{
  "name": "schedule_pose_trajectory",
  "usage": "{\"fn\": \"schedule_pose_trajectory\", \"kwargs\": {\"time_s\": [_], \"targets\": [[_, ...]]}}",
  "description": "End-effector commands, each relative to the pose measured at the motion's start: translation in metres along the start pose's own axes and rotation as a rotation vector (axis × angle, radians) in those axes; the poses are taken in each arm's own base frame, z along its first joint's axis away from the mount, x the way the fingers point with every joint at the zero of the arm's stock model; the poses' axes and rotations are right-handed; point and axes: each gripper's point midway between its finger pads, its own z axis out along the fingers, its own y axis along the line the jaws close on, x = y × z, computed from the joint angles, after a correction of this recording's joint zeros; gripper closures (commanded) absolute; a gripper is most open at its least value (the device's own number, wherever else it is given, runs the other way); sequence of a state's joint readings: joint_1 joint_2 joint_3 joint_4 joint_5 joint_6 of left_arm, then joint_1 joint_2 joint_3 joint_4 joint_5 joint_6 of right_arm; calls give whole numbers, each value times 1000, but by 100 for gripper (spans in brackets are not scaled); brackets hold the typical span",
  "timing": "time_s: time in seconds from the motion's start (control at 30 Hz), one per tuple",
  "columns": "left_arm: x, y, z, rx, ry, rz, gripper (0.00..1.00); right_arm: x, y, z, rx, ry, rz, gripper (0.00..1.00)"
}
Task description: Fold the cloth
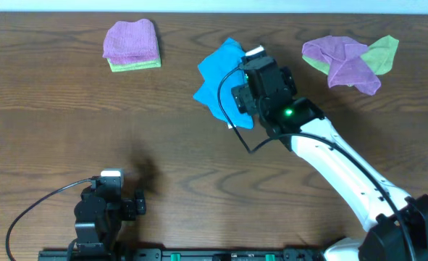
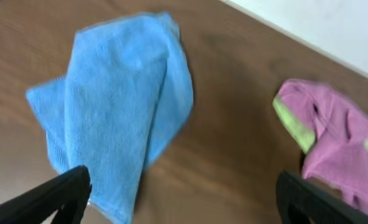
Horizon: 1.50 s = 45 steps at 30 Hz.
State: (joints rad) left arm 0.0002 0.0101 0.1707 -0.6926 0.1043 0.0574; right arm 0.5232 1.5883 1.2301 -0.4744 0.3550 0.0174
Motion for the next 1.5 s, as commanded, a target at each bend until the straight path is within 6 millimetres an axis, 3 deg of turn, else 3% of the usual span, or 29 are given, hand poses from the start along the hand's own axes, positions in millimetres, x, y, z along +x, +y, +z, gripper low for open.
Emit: {"fn": "schedule_pose_trajectory", "kwargs": {"time_s": [0.0,0.17,0.37,0.5,0.97,1.07,1.37,1.4,1.43,1.47], "targets": [[4,2,1,-8,11,3,5,-1,10,-10,-84,14,61,5],[2,0,1,0,1,-41,5,20,43,-1,-303,97,7,7],[2,0,1,1,1,-92,5,52,67,44,-374,192,-113,11],[2,-2,1,15,2,-93,5,61,80,62,-410,206,-129,11],[2,-2,1,15,2,-95,5,78,95,97,-428,224,-125,20],[2,-2,1,15,2,-96,5,78,97,102,-428,218,-124,29],[2,-2,1,15,2,-117,5,66,98,106,-425,168,-115,77],[2,-2,1,15,2,-121,5,66,98,106,-425,168,-111,79],[2,-2,1,15,2,-121,5,66,98,106,-426,169,-110,75],[2,-2,1,15,2,-121,5,67,99,105,-433,171,-110,63]]}}
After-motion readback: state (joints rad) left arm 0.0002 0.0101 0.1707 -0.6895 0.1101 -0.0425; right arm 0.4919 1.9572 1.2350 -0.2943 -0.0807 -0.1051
